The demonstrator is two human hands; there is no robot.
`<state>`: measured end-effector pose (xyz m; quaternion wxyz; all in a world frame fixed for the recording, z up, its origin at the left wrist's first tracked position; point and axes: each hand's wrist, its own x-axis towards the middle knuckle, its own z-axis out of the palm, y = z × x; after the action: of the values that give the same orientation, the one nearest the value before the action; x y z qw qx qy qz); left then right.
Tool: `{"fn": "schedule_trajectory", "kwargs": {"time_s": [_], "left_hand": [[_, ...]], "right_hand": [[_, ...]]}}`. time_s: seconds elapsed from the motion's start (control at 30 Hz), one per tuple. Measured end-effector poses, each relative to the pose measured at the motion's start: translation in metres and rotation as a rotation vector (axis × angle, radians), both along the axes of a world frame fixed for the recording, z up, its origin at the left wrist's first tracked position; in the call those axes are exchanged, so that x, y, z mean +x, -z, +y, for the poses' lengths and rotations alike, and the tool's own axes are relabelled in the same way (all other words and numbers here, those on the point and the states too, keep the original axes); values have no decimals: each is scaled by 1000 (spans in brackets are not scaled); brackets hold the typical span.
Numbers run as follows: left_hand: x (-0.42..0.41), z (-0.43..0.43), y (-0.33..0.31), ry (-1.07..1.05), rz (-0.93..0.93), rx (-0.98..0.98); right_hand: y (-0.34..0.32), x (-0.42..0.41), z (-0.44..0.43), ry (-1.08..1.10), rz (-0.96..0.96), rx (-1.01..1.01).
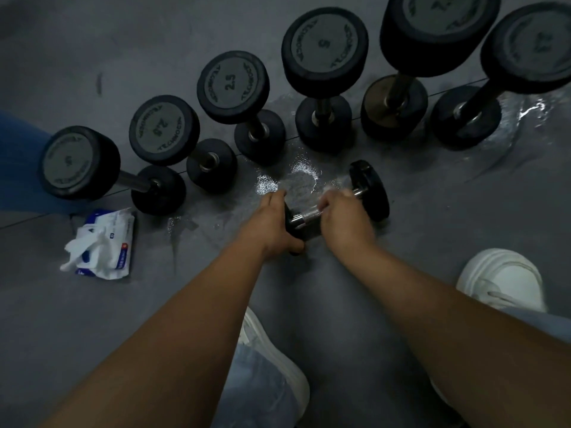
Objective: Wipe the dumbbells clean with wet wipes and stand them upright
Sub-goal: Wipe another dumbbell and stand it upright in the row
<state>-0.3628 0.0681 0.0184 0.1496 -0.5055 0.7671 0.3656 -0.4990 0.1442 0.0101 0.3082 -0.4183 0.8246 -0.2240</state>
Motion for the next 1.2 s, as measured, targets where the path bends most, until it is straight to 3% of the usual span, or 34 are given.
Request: {"fn": "schedule_trajectory", "kwargs": {"time_s": [0.1, 0.23, 0.33, 0.47, 0.57, 0.63, 0.7, 0.83, 0.93, 1.07, 1.2], "left_hand": [[0, 0, 0, 8, 11, 4], [0, -1, -1, -4, 12, 12], [-1, -1, -2, 1, 11, 18], [-1, -2, -3, -9, -2, 22], [-1, -1, -3, -11, 15, 25], [-1, -2, -2, -9, 20, 23], [-1, -2, -2, -9, 17, 22], [-2, -3, -4, -12, 9, 20], [-2, -1, -5, -31, 27, 27], [-2, 2, -5, -60, 67, 49], [-4, -1, -1, -17, 24, 202]], "right_hand": [[-4, 11, 4, -291, -92, 24], [5, -2, 0, 65, -47, -60], [-3, 6, 1, -169, -55, 31], [-4, -9, -7, -59, -21, 3], [-11, 4, 2, -282, -11, 134], [-15, 10, 1, -255, -16, 39], [-10, 2, -5, -213, 117, -17], [-6, -8, -8, -444, 353, 135], [-5, -3, -14, -491, 441, 205], [-11, -9, -30, -579, 488, 353], [-15, -19, -22, -694, 443, 468]]}}
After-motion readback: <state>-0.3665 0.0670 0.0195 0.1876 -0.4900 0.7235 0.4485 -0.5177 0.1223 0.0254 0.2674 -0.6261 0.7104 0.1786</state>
